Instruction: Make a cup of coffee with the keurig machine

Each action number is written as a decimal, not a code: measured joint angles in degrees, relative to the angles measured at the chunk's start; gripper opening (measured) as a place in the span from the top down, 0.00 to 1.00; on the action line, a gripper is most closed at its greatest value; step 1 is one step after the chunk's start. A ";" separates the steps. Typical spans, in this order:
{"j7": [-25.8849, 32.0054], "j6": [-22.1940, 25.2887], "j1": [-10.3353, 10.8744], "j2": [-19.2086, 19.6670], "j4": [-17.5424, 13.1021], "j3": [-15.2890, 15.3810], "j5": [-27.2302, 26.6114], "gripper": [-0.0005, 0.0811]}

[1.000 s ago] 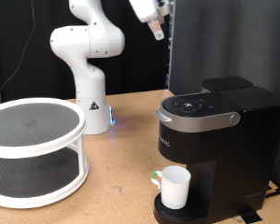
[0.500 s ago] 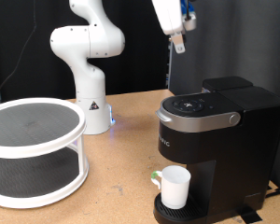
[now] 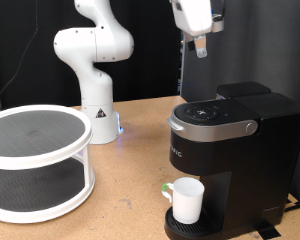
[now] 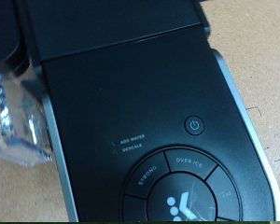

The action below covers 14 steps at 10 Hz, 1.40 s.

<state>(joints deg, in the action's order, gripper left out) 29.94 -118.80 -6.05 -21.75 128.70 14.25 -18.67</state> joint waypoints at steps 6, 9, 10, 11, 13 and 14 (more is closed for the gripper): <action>6.32 8.13 0.04 1.90 -4.71 0.47 5.55 0.01; 5.92 10.26 0.03 4.71 -8.70 0.63 5.87 0.01; 5.82 10.31 0.01 5.57 -9.64 0.63 5.87 0.01; 5.82 10.27 -0.06 6.07 -10.16 0.62 5.87 0.01; 5.82 9.18 -0.22 6.35 -10.26 0.61 5.87 0.01; 5.77 9.00 -0.24 6.43 -10.26 0.60 5.87 0.01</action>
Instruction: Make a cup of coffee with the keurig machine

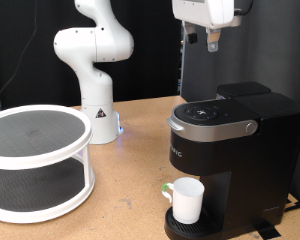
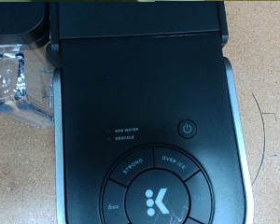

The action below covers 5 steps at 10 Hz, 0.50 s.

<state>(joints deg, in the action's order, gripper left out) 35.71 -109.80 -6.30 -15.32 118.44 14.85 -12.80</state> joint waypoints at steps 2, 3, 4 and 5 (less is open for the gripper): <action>-1.16 -0.21 -0.01 0.29 -0.05 0.00 0.00 0.01; -1.77 -0.31 -0.01 0.58 -0.20 0.00 0.00 0.01; -2.20 -0.37 -0.01 0.91 -0.44 0.00 0.00 0.01; -2.43 -0.47 -0.01 1.33 -0.77 0.00 0.00 0.01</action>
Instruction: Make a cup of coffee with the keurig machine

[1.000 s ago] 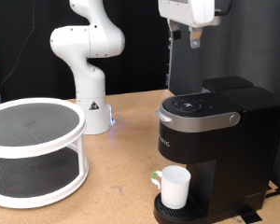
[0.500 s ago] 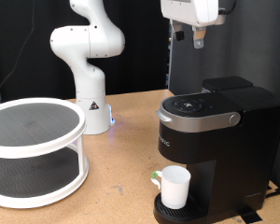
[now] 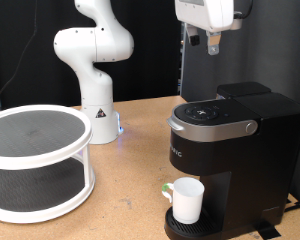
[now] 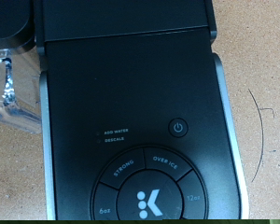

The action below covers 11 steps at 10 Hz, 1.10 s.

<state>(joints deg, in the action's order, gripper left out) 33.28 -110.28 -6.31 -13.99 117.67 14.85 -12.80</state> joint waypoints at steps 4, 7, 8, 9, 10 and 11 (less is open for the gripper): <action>-2.16 -2.08 0.01 1.71 -0.14 0.23 1.05 0.01; -3.31 -3.34 0.01 3.76 0.22 0.77 2.90 0.01; -3.66 -4.05 0.01 4.43 0.48 0.96 3.35 0.01; -4.00 -4.87 0.02 5.07 0.81 1.10 3.83 0.01; -4.11 -5.28 0.02 5.57 1.16 1.18 4.25 0.01; -4.12 -5.50 0.04 5.98 1.49 1.22 4.52 0.11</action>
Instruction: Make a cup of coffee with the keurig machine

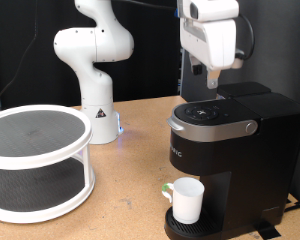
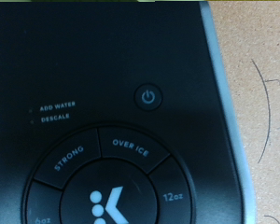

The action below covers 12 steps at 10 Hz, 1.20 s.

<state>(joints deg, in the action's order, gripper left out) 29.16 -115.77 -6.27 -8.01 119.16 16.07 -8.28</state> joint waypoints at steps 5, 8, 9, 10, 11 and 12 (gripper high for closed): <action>0.00 -3.73 0.01 0.72 4.32 0.52 1.41 0.73; 0.00 -6.46 0.02 0.75 6.23 0.88 1.44 0.97; -0.03 -7.52 0.02 0.74 6.55 0.99 1.44 0.97; -0.03 -8.59 0.02 0.74 6.81 1.06 1.44 0.99; -0.08 -8.99 0.02 0.74 6.93 1.08 1.44 0.99; -0.13 -9.01 0.02 0.74 6.97 1.09 1.44 0.99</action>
<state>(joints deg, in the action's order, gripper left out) 29.03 -124.78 -6.26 -7.26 126.13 17.17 -6.83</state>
